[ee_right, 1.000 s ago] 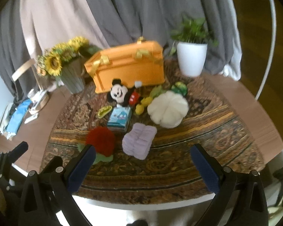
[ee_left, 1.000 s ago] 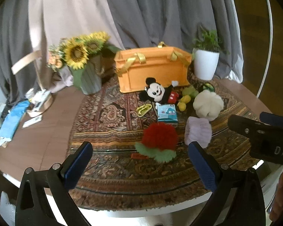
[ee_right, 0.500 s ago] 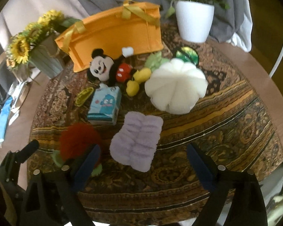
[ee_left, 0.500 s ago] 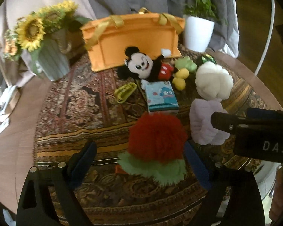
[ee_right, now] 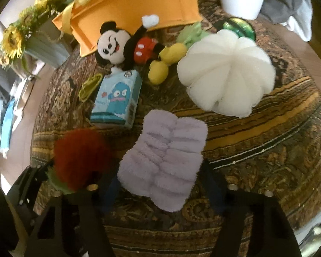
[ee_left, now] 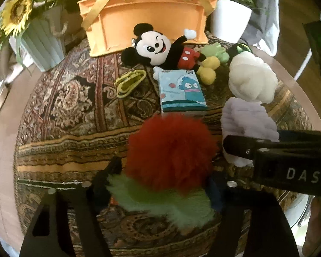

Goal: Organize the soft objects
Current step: 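Grasp the red-green fluffy plush with the left tool while the right tool grasps the lavender cloth, then carry both plushes over the orange crate and open both tools to drop them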

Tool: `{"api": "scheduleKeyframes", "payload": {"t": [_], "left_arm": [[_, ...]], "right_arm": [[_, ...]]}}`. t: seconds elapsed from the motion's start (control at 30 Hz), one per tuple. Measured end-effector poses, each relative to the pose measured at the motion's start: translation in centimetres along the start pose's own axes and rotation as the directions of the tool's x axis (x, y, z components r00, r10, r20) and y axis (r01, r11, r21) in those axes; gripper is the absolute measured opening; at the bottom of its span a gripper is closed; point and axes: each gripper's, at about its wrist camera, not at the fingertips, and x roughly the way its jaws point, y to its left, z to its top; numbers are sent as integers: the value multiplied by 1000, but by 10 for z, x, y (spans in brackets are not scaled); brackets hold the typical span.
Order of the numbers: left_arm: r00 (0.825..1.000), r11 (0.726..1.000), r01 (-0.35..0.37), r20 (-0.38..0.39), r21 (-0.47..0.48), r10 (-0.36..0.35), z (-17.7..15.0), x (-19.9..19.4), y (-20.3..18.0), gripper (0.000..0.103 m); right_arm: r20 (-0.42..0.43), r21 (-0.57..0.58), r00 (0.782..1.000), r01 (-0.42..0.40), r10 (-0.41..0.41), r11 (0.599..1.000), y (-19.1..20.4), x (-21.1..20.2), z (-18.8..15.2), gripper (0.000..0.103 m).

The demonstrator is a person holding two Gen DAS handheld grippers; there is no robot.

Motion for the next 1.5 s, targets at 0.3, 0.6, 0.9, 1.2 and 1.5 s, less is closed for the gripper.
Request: {"api": "scheduleKeyframes", "payload": {"t": [0.3,0.6,0.9,1.2,1.5], "left_arm": [[1000,995,-12,9,-100,13,-1,-3,-7,41],[993,990,-40,106,-133,54,12,-33,-15,33],[966,985,-64,239,-159,101,47,-75,-15,33],[919,986,-77,373,-147,128,94,-108,-14,34],[870,987,-88,471,-137,143,143,-126,-13,34]], "right_arm": [[-23,-107,999,-35,33,994,-8,-1,4,36],[49,-196,996,-59,70,979,-10,-34,9,31],[198,-229,972,-77,124,970,-2,-80,36,31],[354,-232,920,-87,167,969,0,-115,69,31],[486,-251,850,-86,202,964,9,-140,110,31]]}}
